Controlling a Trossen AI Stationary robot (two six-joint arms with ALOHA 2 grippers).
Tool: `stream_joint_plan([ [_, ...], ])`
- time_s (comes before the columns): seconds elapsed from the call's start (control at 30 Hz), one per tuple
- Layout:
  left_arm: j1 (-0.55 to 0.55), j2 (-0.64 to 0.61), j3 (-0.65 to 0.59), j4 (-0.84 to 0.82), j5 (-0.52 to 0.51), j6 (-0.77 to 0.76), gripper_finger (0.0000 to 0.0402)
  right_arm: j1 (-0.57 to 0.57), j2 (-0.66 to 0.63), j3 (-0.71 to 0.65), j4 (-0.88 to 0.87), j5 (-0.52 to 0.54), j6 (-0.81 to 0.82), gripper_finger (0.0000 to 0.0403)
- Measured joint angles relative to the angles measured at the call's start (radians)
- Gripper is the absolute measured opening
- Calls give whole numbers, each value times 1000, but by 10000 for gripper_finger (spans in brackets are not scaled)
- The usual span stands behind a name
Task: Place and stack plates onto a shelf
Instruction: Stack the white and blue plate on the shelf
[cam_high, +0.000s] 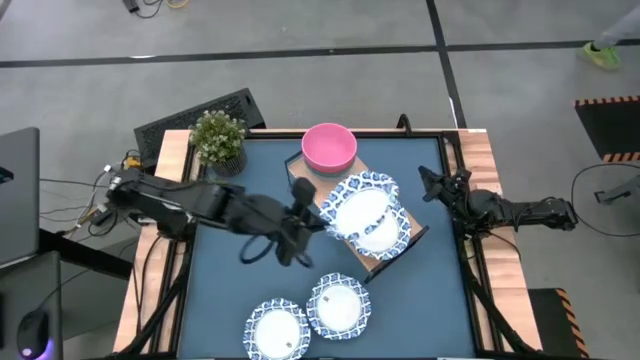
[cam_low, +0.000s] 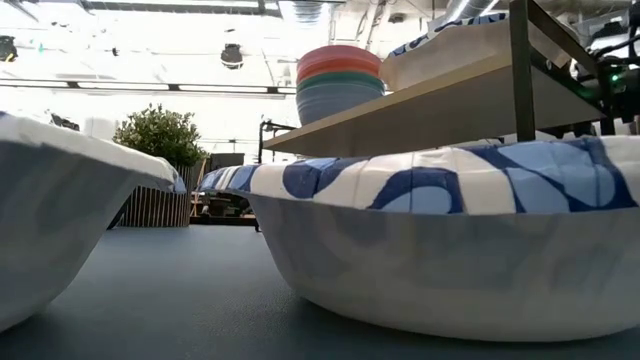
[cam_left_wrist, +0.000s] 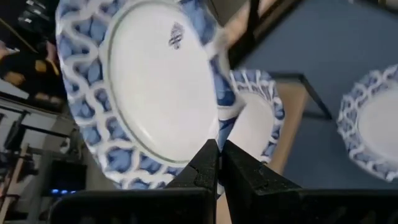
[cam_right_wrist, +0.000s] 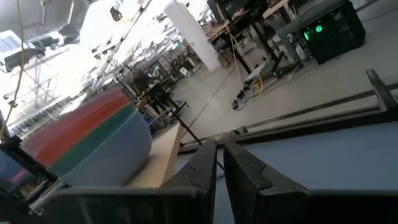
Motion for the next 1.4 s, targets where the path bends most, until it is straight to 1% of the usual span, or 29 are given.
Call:
stream_joint_plan([
  [0.07,10,48,19,-1,0,26,0,0,0,0,-8,-1,11,58],
  [0.13,17,98,47,-35,-9,53,0,0,0,0,-10,-2,15,58],
  [0.27,34,194,131,-85,-75,118,0,0,0,1,-17,-2,16,58],
  [0.33,38,239,176,-97,-87,150,0,0,0,1,-18,-4,16,58],
  [0.4,41,274,218,-119,-85,161,0,0,0,1,-19,-5,16,58],
  [0.53,43,339,290,-207,-42,167,0,0,0,2,-22,-6,16,58],
  [0.6,43,365,306,-248,-51,185,0,0,0,2,-24,-7,16,58],
  [0.73,43,382,307,-291,-87,219,0,0,0,2,-25,-10,16,58],
  [0.87,44,391,309,-281,-123,230,0,0,0,2,-25,-11,16,58],
  [1.07,44,394,308,-277,-76,317,2,0,0,2,-25,-12,16,58],
  [1.3,43,394,308,-272,-77,333,3,0,0,2,-25,-12,16,58],
  [1.4,46,399,308,-262,-77,322,16,0,0,2,-25,-12,16,58],
])
